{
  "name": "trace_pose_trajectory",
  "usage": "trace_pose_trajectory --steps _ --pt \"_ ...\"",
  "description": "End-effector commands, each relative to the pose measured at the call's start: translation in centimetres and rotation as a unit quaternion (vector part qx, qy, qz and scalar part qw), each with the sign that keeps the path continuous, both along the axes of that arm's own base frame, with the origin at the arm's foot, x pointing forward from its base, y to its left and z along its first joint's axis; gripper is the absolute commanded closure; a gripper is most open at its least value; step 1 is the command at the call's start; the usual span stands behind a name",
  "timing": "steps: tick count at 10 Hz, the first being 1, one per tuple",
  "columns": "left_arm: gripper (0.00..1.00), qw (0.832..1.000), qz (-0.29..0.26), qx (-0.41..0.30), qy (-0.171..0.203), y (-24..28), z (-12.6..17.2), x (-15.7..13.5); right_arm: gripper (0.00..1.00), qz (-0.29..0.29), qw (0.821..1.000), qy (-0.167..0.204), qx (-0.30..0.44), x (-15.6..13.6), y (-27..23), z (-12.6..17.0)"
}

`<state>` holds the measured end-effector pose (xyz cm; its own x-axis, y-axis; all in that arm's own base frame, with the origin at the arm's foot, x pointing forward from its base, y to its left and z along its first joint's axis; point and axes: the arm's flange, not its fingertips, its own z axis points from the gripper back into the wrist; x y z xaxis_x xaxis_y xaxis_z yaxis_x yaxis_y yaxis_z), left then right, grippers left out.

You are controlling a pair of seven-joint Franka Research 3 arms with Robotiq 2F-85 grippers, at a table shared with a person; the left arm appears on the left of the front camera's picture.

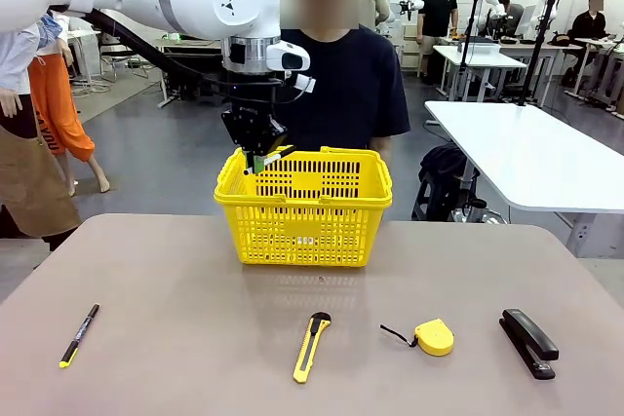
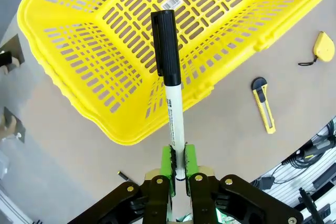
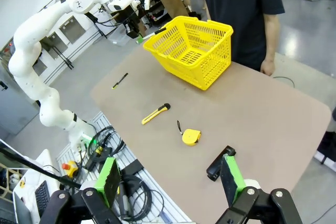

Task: Place the items the person wants into the basket.
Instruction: Pick up the item the person points to and place it in the Market Basket.

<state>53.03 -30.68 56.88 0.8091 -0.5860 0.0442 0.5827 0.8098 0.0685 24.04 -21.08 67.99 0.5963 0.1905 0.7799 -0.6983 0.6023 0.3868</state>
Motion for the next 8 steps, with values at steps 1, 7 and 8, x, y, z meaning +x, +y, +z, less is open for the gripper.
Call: trace_pose_trajectory --steps 1,7,8 --pt "0.89 1.0 -0.004 0.001 -0.001 -0.4 0.3 -0.4 0.0 0.008 1.0 -0.008 0.007 0.1 -0.1 0.3" --pt "0.89 1.0 -0.005 0.0 0.0 -0.5 0.0 -0.3 0.0 0.008 1.0 -0.008 0.007 0.1 -0.1 0.3" --pt "0.89 1.0 -0.015 0.004 0.003 -1.0 -0.4 1.6 0.0 0.008 1.0 -0.008 0.007 0.1 -0.1 0.3"
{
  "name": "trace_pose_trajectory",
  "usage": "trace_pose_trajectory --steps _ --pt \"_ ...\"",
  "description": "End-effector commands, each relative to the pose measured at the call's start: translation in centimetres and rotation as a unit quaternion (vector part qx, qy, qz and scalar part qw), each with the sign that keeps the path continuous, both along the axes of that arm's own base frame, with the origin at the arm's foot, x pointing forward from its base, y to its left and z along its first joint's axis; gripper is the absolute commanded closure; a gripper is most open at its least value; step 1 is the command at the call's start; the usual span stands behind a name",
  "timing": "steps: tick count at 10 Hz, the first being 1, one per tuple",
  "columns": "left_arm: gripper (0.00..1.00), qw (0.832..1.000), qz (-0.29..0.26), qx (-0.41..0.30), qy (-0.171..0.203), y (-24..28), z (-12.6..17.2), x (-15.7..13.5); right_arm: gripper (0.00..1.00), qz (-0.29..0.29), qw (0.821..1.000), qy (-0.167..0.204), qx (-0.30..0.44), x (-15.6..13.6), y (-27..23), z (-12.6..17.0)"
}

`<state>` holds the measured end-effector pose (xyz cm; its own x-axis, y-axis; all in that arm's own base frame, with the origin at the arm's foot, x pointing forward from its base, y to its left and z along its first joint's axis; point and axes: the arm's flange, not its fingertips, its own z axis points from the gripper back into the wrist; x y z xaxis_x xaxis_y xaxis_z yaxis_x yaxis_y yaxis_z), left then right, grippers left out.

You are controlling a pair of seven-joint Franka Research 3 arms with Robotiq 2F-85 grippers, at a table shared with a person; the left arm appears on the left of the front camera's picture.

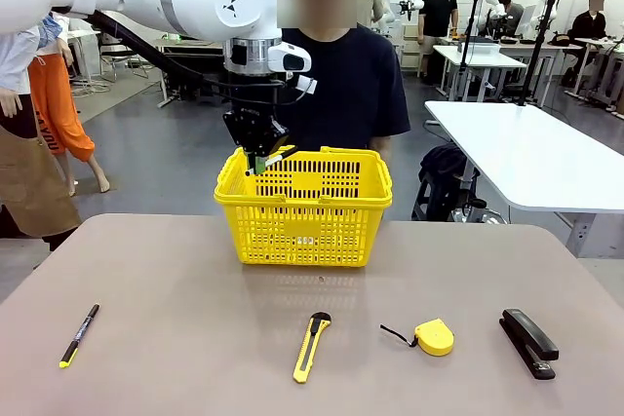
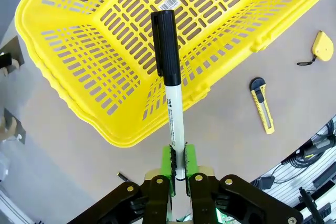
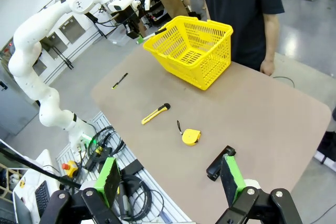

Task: Place the items the person wants into the basket.
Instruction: Pick up the item the person points to and place it in the Market Basket.

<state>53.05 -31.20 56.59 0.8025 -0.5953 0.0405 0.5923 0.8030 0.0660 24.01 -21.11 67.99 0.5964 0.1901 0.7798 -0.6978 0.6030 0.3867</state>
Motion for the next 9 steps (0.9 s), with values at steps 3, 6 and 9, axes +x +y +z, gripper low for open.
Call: trace_pose_trajectory --steps 3,6,9 --pt "0.89 0.999 -0.007 0.039 -0.001 -2.6 -3.1 6.0 0.0 0.008 1.0 -0.008 0.007 0.2 0.0 0.3" --pt "0.89 0.998 0.001 0.06 -0.01 -3.4 -6.2 8.6 0.0 0.008 1.0 -0.008 0.007 0.2 0.0 0.3" --pt "0.89 0.998 -0.022 0.061 0.018 -4.0 -9.5 8.9 0.0 0.008 1.0 -0.008 0.007 0.2 0.0 0.3"
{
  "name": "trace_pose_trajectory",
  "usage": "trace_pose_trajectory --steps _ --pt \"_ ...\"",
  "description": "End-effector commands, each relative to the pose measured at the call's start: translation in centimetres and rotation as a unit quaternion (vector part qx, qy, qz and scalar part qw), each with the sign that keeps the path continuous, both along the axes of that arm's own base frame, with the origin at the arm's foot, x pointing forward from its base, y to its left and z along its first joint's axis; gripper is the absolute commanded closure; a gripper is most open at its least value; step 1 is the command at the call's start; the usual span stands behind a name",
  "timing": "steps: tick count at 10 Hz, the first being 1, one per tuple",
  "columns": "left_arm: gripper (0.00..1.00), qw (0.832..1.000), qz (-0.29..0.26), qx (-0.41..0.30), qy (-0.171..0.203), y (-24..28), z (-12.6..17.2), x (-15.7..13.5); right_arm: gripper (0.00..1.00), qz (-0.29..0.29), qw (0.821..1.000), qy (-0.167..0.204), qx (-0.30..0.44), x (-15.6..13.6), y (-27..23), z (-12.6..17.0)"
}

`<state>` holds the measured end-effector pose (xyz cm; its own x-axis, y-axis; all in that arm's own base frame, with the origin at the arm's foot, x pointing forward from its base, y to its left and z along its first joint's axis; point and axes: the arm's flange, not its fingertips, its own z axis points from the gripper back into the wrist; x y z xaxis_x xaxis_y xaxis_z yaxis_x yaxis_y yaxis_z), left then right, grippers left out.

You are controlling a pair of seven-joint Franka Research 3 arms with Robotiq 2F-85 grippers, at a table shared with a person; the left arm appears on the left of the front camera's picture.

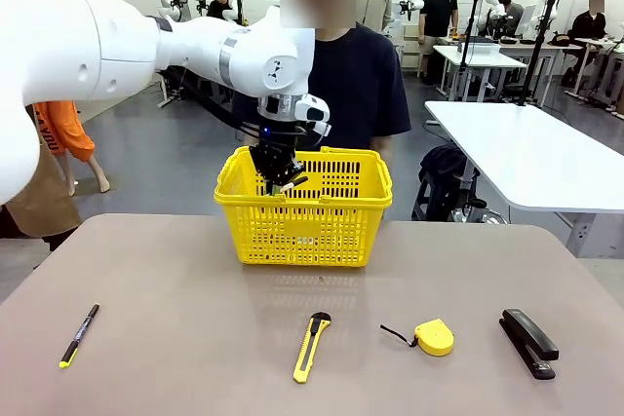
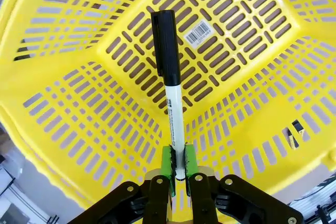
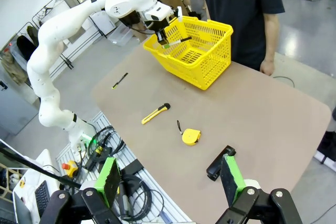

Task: Place the items the person wants into the basket.
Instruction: Pick up the item the person points to and place it in the Market Basket.

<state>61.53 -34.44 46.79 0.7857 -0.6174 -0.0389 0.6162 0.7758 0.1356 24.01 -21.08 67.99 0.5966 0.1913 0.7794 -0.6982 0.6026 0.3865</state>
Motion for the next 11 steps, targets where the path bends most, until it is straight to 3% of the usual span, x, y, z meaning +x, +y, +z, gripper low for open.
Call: trace_pose_trajectory --steps 1,6,7,8,9,10,11 --pt "0.89 1.0 -0.015 0.013 0.016 -0.8 -0.6 0.1 0.0 0.008 1.0 -0.009 0.007 0.2 -0.1 0.3" --pt "0.89 0.999 -0.026 0.01 0.031 -1.0 -3.1 0.0 0.0 0.008 1.0 -0.009 0.007 0.2 -0.1 0.3" --pt "0.84 0.999 -0.028 0.009 0.03 -1.1 -3.1 0.0 0.0 0.008 1.0 -0.009 0.007 0.2 -0.1 0.3" --pt "0.4 0.999 -0.027 0.008 0.029 -1.0 -3.1 0.0 0.0 0.008 1.0 -0.009 0.007 0.2 -0.1 0.3" --pt "0.24 0.999 -0.026 0.007 0.028 -1.0 -3.0 0.0 0.0 0.008 1.0 -0.009 0.007 0.2 -0.1 0.3" --pt "0.26 0.999 -0.024 0.007 0.028 -1.0 -3.0 0.1 0.0 0.008 1.0 -0.009 0.007 0.2 -0.1 0.3" --pt "0.0 0.999 -0.022 0.006 0.028 -1.0 -2.9 0.1 0.0 0.008 1.0 -0.009 0.007 0.2 -0.1 0.3"
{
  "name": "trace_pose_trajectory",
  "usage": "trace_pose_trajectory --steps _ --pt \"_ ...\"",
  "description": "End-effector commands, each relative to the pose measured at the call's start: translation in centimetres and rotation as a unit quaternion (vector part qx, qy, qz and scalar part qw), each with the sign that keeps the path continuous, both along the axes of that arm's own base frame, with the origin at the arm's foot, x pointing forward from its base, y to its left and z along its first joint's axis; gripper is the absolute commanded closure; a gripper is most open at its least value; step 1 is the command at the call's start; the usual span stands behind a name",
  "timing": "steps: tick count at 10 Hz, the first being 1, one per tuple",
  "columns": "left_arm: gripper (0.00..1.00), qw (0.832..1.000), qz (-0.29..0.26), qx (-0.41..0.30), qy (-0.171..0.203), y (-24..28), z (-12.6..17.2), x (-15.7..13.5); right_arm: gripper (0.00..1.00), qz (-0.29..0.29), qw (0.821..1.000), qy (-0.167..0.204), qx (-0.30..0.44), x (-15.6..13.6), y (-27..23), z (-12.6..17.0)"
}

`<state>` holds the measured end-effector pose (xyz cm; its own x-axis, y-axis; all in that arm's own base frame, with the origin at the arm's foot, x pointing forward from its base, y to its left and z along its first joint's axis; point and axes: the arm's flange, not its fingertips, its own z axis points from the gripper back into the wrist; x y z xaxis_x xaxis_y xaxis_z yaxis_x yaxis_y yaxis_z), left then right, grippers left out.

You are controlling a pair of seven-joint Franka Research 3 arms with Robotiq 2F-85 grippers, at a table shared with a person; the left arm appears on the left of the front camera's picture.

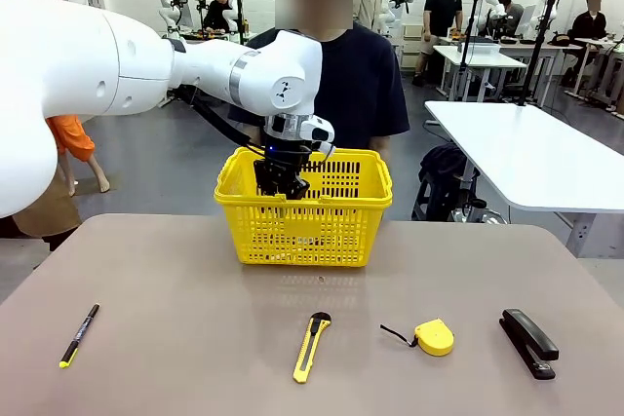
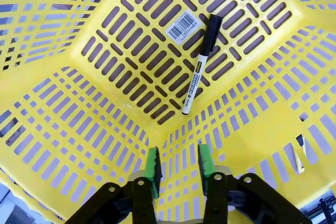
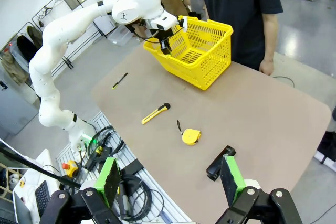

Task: Place the items the person wants into the basket.
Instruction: Pick up the item the person points to and place it in the Market Basket.

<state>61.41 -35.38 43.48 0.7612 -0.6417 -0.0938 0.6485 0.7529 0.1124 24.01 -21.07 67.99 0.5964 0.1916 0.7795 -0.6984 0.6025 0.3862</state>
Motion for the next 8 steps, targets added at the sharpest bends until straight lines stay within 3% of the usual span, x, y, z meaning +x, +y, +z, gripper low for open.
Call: trace_pose_trajectory --steps 1,8 --pt "0.0 1.0 -0.003 -0.004 -0.002 0.0 0.45 0.32 0.0 0.008 1.0 -0.008 0.007 0.16 -0.07 0.27" --pt "0.0 0.999 0.037 -0.008 -0.016 0.15 0.76 0.92 0.0 0.008 1.0 -0.008 0.007 0.16 -0.07 0.27"
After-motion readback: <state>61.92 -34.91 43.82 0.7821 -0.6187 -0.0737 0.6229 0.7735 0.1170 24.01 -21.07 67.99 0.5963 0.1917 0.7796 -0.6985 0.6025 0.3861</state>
